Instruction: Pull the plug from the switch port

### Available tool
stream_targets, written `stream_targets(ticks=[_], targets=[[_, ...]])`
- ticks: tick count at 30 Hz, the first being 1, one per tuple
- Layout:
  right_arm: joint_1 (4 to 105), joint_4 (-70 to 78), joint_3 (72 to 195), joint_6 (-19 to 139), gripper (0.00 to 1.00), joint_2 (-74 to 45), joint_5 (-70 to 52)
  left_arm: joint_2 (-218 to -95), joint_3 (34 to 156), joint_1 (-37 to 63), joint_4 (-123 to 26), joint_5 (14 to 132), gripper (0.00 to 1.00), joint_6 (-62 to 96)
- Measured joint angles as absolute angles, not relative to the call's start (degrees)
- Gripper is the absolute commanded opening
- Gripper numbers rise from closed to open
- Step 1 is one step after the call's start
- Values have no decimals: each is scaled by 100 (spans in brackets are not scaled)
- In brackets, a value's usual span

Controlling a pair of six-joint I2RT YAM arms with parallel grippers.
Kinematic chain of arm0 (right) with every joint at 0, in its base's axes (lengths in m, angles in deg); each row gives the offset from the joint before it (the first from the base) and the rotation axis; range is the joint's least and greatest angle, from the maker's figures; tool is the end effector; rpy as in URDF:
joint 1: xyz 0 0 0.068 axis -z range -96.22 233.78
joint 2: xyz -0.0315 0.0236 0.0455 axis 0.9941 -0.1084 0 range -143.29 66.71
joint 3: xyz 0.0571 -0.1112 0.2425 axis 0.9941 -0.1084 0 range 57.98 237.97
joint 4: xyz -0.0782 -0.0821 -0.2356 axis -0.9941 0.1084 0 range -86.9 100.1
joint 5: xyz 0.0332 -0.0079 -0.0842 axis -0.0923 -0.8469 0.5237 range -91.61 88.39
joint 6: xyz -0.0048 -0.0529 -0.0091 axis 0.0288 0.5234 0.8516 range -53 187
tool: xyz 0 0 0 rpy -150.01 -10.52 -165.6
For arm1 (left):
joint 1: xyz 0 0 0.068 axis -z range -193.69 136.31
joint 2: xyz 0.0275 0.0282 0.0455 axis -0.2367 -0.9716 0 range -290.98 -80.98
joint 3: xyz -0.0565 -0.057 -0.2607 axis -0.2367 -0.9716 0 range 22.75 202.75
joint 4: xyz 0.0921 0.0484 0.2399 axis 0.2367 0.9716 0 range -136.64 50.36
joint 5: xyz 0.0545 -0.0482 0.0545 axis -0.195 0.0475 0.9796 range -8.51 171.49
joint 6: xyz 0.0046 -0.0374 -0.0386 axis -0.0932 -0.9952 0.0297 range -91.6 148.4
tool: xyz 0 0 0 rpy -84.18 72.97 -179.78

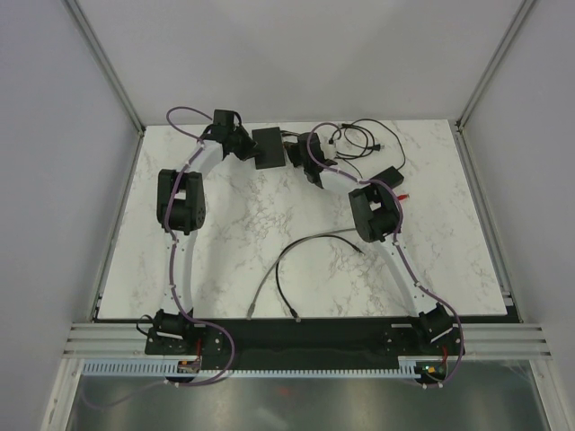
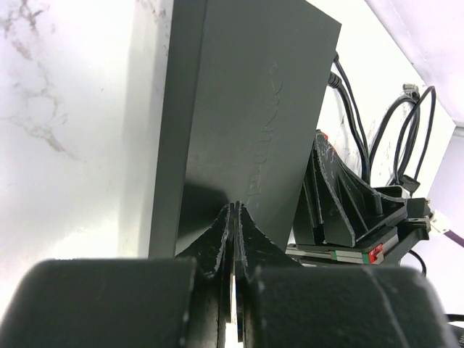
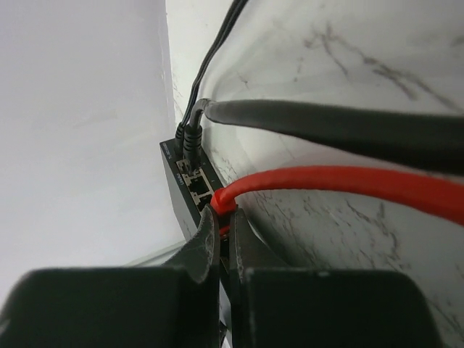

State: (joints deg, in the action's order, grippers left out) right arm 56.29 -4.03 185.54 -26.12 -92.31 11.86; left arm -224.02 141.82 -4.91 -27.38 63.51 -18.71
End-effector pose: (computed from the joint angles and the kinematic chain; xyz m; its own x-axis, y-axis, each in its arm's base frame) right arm 0.5412 0.2723 0.0866 -0.2403 0.9696 -0.0461 0.3790 0.1374 0.9151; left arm 0.5496 -0.0960 0.1535 -0.7300 -0.5924 -0.3409 -0.2460 0.6931 -0.6776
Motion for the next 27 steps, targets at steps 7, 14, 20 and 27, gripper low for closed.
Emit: stream_targets(ticks=[7,14,20,27], targets=[[5625,-401,18495,-3217,0,-9229,1224,-22297,14020,-476,-2749,6482,2,-2004],[5625,-526,18401,-3241,0,-9201,1261,-22288,14009,-459,-2749,6519,2,-2048],[5620,16,18758,-2443,0,-9201,1370,-22288,14005,-456,-2749,6524,2,-2066],[5631,-910,17907,-2979,0,-9008,1322,-22286,13994,-456,-2749,6515,2,-2122]])
